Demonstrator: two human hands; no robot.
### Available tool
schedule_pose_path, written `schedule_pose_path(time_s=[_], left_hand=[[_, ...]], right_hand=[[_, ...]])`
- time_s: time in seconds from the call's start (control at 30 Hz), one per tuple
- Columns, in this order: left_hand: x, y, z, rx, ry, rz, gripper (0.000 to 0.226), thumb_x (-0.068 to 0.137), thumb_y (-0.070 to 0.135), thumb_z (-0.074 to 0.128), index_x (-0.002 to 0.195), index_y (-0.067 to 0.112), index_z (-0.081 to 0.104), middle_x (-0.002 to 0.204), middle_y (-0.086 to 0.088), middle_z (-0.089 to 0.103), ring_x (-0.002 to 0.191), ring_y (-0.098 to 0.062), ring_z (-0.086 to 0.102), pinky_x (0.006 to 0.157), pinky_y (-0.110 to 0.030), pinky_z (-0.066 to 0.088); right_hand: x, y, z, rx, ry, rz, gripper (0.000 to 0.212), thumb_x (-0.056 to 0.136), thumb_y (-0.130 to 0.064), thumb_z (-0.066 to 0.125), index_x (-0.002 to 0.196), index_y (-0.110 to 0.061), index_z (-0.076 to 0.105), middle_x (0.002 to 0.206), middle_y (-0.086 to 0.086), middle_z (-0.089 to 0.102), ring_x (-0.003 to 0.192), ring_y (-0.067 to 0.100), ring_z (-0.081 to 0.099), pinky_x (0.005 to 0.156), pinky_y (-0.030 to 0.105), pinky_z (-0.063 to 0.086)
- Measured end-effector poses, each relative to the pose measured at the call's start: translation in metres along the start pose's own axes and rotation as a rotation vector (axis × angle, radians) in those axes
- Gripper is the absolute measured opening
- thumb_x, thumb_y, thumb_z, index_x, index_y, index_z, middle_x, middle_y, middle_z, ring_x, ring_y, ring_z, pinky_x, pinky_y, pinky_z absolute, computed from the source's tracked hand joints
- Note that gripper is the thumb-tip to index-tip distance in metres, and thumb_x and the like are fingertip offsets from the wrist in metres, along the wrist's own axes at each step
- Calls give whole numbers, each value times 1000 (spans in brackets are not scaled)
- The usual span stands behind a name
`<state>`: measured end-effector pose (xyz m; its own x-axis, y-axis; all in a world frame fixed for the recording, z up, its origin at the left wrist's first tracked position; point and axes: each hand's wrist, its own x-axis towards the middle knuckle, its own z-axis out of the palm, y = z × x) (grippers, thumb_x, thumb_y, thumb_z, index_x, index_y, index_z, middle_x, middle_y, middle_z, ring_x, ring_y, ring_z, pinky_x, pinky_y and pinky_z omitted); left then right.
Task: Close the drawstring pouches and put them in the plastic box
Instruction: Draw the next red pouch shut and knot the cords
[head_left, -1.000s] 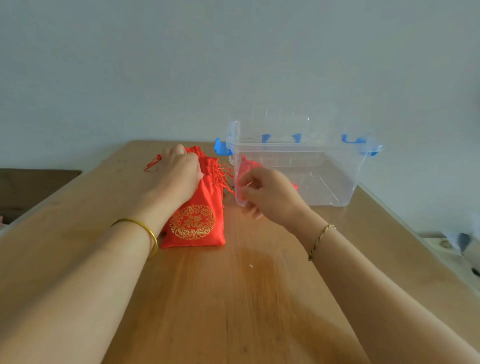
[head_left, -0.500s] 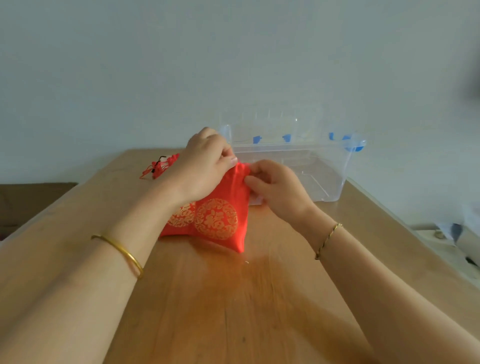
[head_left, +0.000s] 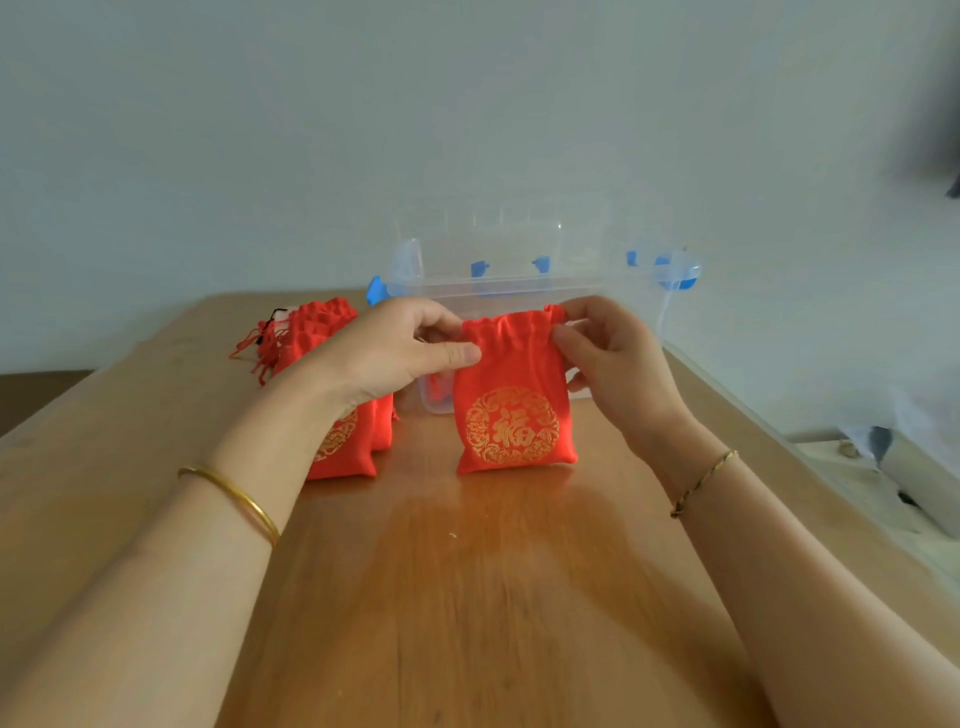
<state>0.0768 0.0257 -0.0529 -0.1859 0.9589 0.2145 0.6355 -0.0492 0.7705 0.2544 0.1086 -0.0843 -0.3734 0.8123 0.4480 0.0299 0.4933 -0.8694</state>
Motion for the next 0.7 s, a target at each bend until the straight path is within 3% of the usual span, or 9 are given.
schedule_pose_path(time_s=[0.17,0.27,0.43,0.53,0.6,0.7], left_hand=[[5,0,-1,84,3,36,5,86,12,62,87,11,67,73,-1,67,59,-3,58,76,-34,49],[5,0,-6,105,10,36,12,88,13,60,79,13,67,67,5,65,52,0,54,67,-29,51],[5,-2,-13,117,54,31,12,88,15,60,79,14,69,63,7,63,48,1,50,57,-15,46],[6,-2,-16,91,94,3,10,86,13,62,79,11,69,62,3,62,43,2,49,50,-8,43],[6,-3,-19,63,128,-30,9,86,12,63,78,9,68,62,0,59,40,2,47,46,-7,41],[6,-7,-23,37,173,-85,16,85,15,64,70,13,65,62,-2,57,36,2,45,41,-7,38]], right_hand=[[3,6,-4,7,6,50,19,91,-2,47,98,-13,62,74,7,61,62,14,58,54,23,51],[4,11,-8,-220,26,51,24,90,-1,44,102,-12,61,76,4,63,63,11,59,52,14,47],[2,18,-13,-553,86,23,15,91,-19,50,84,-13,62,76,0,63,72,26,62,72,43,52],[-2,14,-17,-600,103,47,24,91,-29,51,81,-10,61,75,2,64,65,25,64,69,44,53],[-3,9,-20,-483,88,116,29,93,-30,50,82,-6,61,72,0,64,54,14,62,59,32,51],[-3,5,-23,4,16,309,29,94,-28,50,75,-8,58,65,2,61,44,7,53,46,21,39]])
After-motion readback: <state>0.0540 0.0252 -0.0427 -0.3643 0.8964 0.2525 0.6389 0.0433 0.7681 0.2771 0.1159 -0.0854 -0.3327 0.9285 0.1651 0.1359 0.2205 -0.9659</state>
